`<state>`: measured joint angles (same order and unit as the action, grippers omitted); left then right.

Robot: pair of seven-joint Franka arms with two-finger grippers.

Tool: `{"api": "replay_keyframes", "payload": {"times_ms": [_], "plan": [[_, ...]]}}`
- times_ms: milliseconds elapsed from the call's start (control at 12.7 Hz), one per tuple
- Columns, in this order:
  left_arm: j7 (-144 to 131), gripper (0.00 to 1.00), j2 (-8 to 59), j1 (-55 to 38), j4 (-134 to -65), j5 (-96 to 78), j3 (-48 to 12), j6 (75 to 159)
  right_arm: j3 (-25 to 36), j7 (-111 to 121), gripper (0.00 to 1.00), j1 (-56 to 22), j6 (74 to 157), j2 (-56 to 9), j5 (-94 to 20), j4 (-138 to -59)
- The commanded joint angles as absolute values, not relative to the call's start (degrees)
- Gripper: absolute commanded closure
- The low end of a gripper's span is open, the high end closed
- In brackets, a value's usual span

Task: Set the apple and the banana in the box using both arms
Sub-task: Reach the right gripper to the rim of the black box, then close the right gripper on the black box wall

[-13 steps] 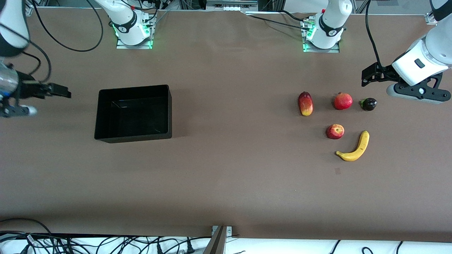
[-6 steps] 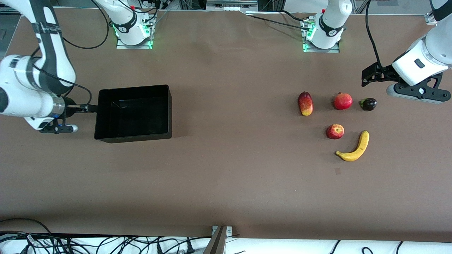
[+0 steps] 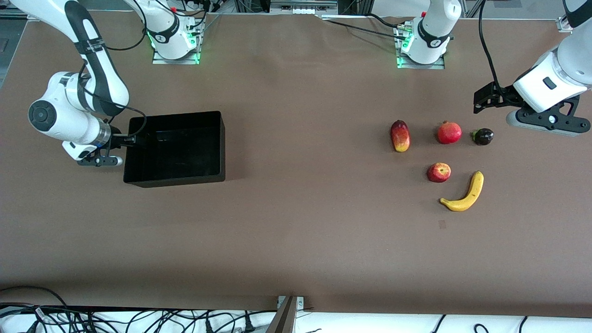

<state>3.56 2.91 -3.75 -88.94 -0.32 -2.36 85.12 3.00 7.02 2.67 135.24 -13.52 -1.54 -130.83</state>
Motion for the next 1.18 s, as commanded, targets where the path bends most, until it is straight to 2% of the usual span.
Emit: {"api": "replay_keyframes", "payload": {"times_ms": [0,157,236,314,628,785,942,1099], "plan": [[3.2,0.00,3.3,-3.5,-87.7,-1.1,-2.4,83.9,3.2,7.4,0.12,2.5,138.1,-11.3,-1.6,-134.2],[3.2,0.00,3.4,-3.5,-87.6,-1.1,-2.4,83.9,3.1,7.6,0.56,2.5,138.0,-11.5,-1.6,-134.2],[3.2,0.00,3.4,-3.5,-87.6,-1.1,-2.4,83.9,3.1,7.6,0.74,2.5,137.8,-11.6,-1.6,-134.1],[3.2,0.00,3.4,-3.5,-87.6,-1.1,-2.4,83.9,3.2,7.7,0.97,2.5,137.4,-11.7,-1.6,-133.9],[3.2,0.00,3.3,-3.5,-87.6,-1.1,-2.4,83.9,3.1,7.7,1.00,2.5,137.0,-11.3,-1.6,-133.4],[3.2,0.00,3.4,-3.5,-87.6,-1.1,-2.4,83.9,2.7,7.5,1.00,2.5,133.9,-11.2,-1.7,-131.5],[3.2,0.00,3.4,-3.5,-87.6,-1.1,-2.4,83.9,2.6,7.3,1.00,2.5,125.6,-11.2,-2.0,-125.6],[3.2,0.00,3.3,-3.5,-87.6,-1.1,-2.4,83.9,2.2,6.7,1.00,0.1,113.4,-12.0,-2.6,-116.2]]}}
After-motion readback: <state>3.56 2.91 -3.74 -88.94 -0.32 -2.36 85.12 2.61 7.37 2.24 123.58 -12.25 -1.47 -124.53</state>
